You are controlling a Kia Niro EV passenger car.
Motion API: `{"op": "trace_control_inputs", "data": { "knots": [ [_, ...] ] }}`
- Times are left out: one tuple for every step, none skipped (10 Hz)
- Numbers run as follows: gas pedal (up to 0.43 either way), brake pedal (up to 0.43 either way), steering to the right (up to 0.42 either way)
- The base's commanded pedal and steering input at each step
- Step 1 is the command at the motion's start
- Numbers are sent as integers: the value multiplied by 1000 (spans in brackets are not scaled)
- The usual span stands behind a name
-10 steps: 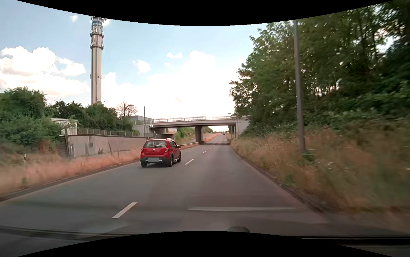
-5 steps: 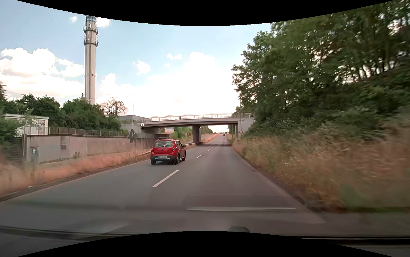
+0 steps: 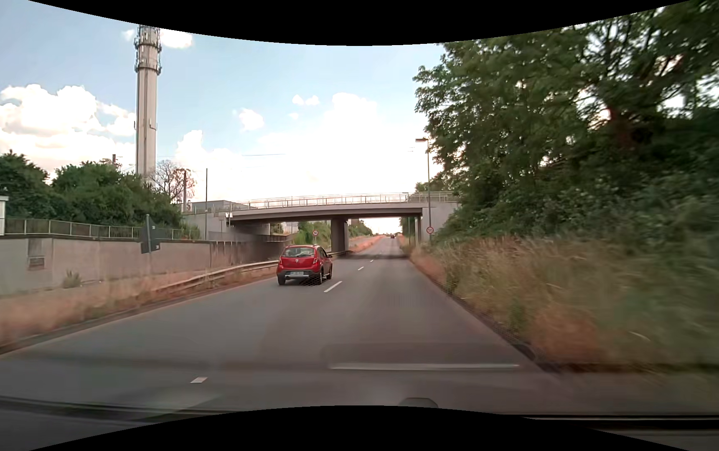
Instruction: Follow the waypoints while adhering to traffic rules and regulations
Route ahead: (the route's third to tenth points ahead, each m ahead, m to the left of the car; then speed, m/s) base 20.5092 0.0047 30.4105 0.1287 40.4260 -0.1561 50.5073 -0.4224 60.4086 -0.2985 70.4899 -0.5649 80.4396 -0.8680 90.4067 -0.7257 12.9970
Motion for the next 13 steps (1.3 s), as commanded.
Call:
{"op": "trace_control_inputs", "data": {
  "knots": [
    [28,0,-2],
    [28,0,-2],
    [28,0,-2],
    [28,0,-2],
    [28,0,-1],
    [28,0,0],
    [28,0,0],
    [28,0,0],
    [28,0,0],
    [28,0,0],
    [28,0,0],
    [28,0,0],
    [28,0,0]
  ]
}}
